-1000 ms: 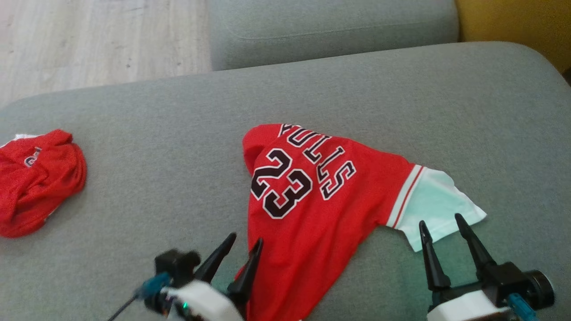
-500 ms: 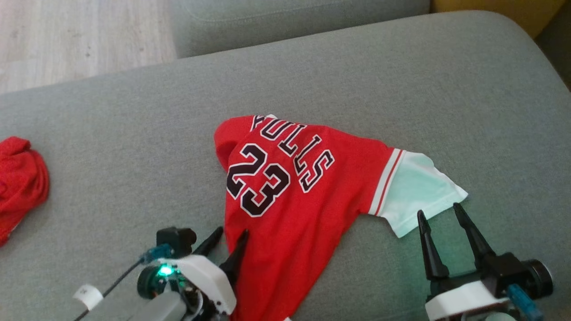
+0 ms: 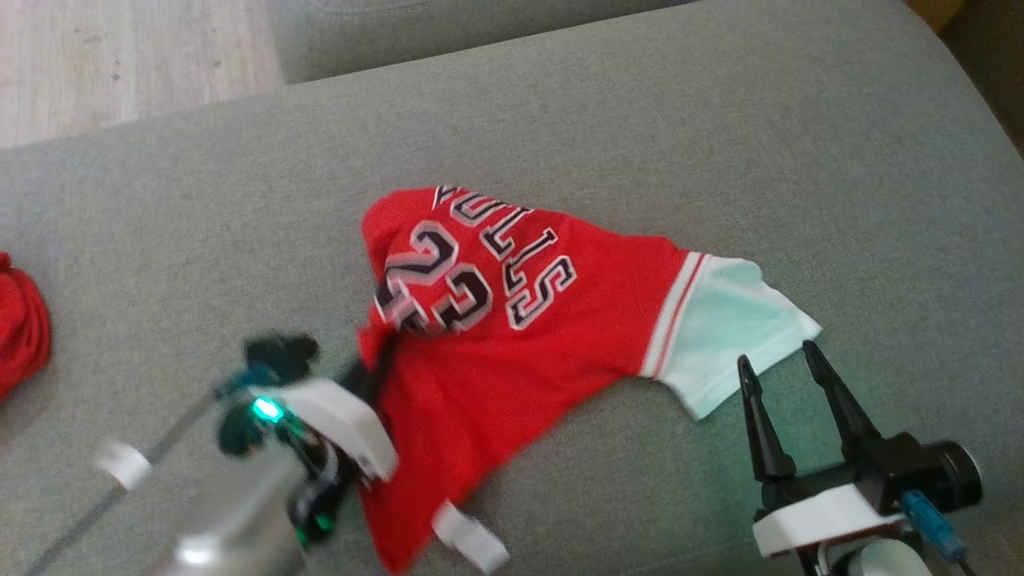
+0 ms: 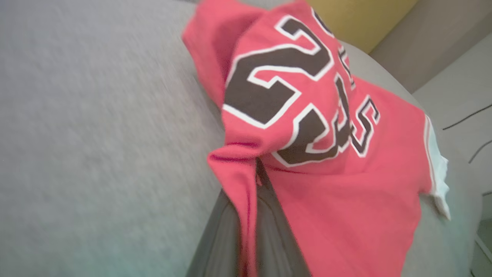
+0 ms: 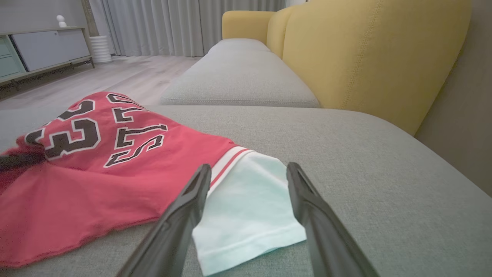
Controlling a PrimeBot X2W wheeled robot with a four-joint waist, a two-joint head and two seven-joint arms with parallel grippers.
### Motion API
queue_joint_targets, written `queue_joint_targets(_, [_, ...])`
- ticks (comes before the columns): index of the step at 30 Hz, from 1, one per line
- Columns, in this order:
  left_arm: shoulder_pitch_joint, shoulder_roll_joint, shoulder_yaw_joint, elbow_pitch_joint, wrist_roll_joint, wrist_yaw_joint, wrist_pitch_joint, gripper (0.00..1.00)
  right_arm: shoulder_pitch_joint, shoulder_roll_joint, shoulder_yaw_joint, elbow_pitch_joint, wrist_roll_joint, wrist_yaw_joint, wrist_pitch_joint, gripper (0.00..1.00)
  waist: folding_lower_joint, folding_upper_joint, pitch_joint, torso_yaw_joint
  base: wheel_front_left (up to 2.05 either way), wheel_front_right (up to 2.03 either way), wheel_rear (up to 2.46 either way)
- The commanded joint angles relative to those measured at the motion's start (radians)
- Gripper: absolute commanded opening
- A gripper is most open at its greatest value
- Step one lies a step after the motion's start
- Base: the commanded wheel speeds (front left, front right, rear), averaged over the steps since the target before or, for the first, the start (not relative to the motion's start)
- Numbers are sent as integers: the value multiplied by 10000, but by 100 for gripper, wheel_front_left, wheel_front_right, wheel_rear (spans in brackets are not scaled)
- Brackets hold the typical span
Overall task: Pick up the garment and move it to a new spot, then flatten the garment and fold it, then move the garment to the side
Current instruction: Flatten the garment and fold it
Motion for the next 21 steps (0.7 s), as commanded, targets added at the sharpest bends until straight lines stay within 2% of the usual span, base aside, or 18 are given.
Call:
queue_joint_targets(1, [-848,466,546,-34,70,-19,-147,0,-424,-51,278,-330,62,75,-120,100,-1,0,44,-38,0,0,0])
queue_joint_targets(6, [-2099,1197,868,809,343,-14,-155,0,-581,-51,493,-239,80,75,-120,100,-1,0,139,-220,0,0,0])
queue_joint_targets(9, [-2544,1445,871,1426,429,-82,2,0,-623,-51,576,-166,101,75,-120,100,-1,0,134,-330,0,0,0])
queue_joint_targets(10, [-2624,1475,859,1609,426,-118,49,21,-622,-51,585,-140,106,75,-120,100,-1,0,120,-356,0,0,0])
queue_joint_targets(11, [-2624,1475,859,1609,426,-118,49,21,-622,-51,585,-140,106,75,-120,100,-1,0,120,-356,0,0,0])
queue_joint_targets(12, [-2676,1499,828,1759,434,-164,74,68,-619,-51,588,-111,113,75,-120,100,-1,0,96,-378,0,0,0])
queue_joint_targets(13, [-2701,1514,805,1880,435,-207,52,100,-608,-51,588,-83,119,75,-120,100,-1,0,54,-389,0,0,0])
queue_joint_targets(17, [-2429,1441,909,2088,423,-225,-871,100,-466,-51,371,-23,105,75,-120,100,-1,0,-328,-173,0,0,0])
queue_joint_targets(21, [-1785,1242,1254,1593,598,327,-1765,100,-312,-51,43,-126,18,75,-120,100,-1,0,-785,263,0,0,0])
